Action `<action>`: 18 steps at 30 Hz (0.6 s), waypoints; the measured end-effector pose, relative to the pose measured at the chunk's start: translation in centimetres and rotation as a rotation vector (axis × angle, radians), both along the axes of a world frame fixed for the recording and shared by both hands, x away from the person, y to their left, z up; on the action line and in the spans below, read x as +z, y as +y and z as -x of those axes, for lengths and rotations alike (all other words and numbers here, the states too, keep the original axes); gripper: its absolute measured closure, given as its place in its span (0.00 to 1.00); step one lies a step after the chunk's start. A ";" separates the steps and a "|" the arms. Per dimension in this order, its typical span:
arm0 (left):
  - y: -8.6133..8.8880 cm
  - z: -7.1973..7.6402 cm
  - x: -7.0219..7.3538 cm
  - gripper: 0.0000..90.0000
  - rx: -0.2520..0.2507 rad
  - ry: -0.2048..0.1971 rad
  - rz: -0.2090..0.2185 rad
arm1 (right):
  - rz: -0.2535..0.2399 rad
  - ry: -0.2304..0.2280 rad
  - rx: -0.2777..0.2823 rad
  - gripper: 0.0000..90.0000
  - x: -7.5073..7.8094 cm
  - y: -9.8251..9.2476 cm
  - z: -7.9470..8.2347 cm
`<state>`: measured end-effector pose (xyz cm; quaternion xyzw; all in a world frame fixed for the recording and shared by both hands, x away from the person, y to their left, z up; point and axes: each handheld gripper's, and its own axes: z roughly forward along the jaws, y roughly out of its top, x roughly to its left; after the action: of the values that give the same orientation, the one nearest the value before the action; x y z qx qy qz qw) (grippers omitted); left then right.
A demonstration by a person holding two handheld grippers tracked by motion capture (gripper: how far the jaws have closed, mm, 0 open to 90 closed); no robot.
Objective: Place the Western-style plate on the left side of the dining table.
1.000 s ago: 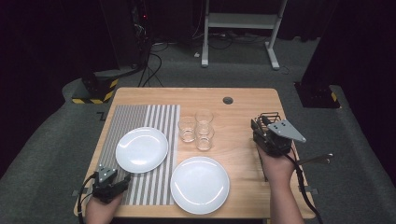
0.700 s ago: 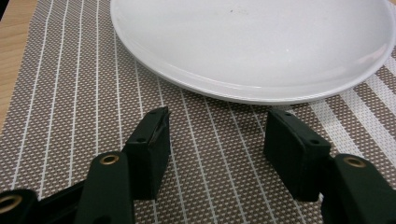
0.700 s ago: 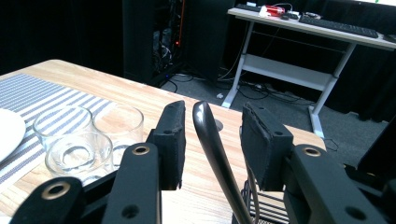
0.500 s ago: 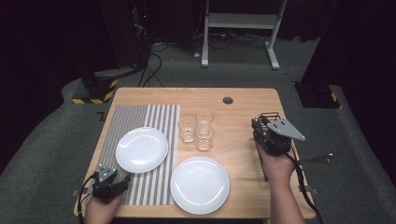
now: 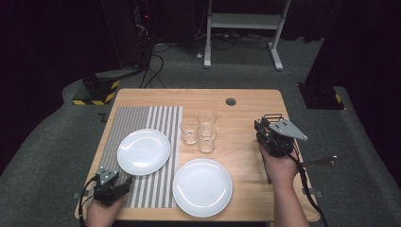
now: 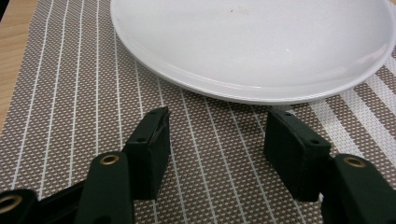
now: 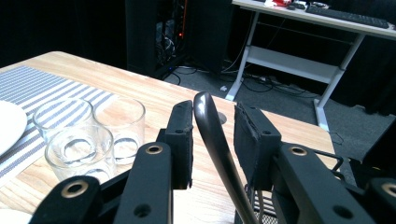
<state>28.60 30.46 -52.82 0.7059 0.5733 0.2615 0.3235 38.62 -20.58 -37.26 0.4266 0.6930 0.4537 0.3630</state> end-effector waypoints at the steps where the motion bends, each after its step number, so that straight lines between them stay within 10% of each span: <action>1: 0.0 0.0 0.0 0.46 0.000 0.000 0.000 | 0.001 0.002 0.002 0.75 0.0 0.0 0.0; 18: 0.0 0.0 0.0 0.46 0.000 0.000 0.000 | 0.008 0.008 -0.001 0.81 0.0 0.1 0.0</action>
<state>28.59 30.46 -52.82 0.7058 0.5735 0.2614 0.3235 38.66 -20.46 -37.27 0.4272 0.6962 0.4490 0.3624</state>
